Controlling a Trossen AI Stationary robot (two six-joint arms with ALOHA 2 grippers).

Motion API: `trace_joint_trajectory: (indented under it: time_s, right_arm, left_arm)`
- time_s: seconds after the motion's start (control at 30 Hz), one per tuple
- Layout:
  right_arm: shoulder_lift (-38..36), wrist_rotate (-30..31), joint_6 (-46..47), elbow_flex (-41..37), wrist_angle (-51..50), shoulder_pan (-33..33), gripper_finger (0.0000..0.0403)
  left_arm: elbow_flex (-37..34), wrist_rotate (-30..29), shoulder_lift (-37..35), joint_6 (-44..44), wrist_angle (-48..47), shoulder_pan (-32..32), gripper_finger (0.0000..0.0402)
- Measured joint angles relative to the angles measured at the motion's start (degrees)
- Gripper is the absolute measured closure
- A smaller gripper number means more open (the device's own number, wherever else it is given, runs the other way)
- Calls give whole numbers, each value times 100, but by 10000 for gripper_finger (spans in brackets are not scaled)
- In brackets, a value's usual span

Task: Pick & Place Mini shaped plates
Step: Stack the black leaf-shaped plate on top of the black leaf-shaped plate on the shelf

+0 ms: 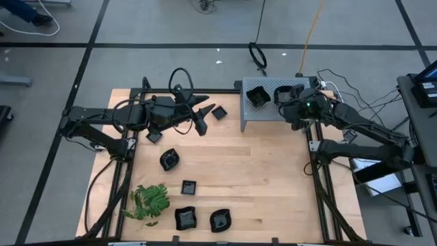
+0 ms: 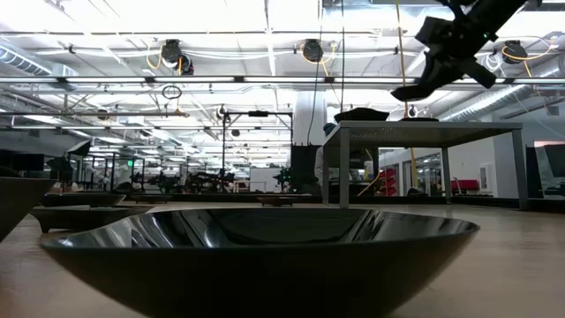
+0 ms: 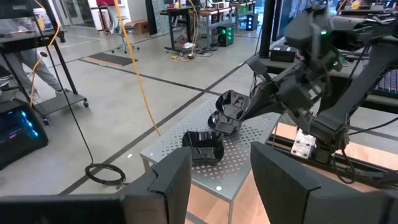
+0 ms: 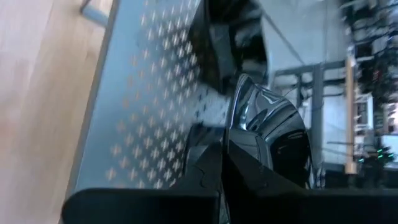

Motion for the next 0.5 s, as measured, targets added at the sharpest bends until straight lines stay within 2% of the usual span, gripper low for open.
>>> trace_joint_trajectory:
  time_s: [0.3,0.5]
  right_arm:
    - [297,-296,-517,0,184,-842,403]
    - [542,-303,-513,0,273,-982,403]
  left_arm:
    - [0,2,1,-19,0,0,231]
    - [0,2,2,-79,0,0,231]
